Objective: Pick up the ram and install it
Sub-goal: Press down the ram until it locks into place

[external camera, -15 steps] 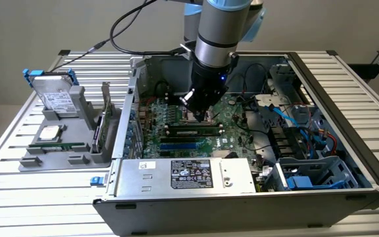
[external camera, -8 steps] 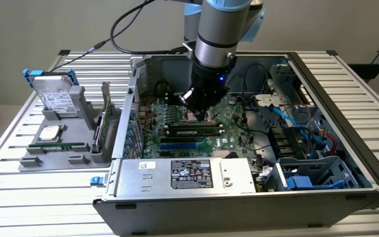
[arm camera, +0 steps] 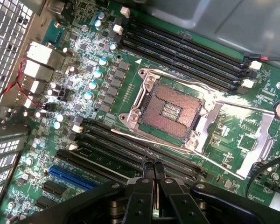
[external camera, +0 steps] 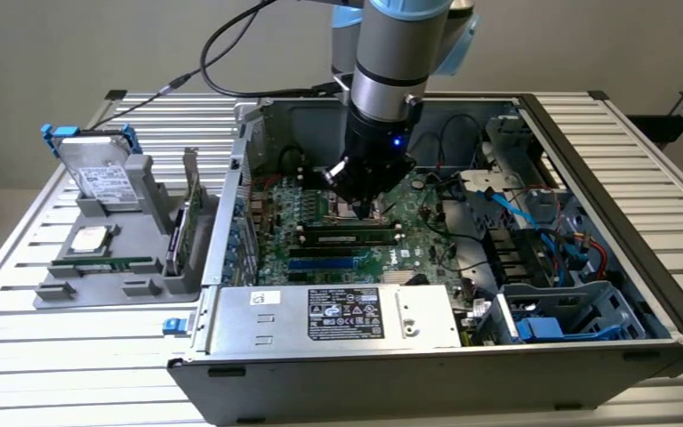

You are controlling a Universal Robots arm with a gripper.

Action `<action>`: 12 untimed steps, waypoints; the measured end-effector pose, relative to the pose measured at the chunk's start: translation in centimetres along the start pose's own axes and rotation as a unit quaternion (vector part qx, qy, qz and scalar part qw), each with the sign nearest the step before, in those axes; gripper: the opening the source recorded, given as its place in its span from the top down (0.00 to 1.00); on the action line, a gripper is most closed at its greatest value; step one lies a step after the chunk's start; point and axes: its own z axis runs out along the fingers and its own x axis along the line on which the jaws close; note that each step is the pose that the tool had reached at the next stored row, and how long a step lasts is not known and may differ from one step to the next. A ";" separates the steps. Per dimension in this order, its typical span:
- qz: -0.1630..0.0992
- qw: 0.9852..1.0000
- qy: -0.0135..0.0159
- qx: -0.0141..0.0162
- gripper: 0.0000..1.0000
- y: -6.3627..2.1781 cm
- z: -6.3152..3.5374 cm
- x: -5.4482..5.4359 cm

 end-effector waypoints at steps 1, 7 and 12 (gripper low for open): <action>0.004 1.000 0.000 0.000 0.90 0.00 -0.01 0.0; 0.027 1.000 0.000 0.004 0.90 0.01 -0.01 0.0; 0.051 0.999 -0.001 0.012 0.90 0.01 -0.01 0.0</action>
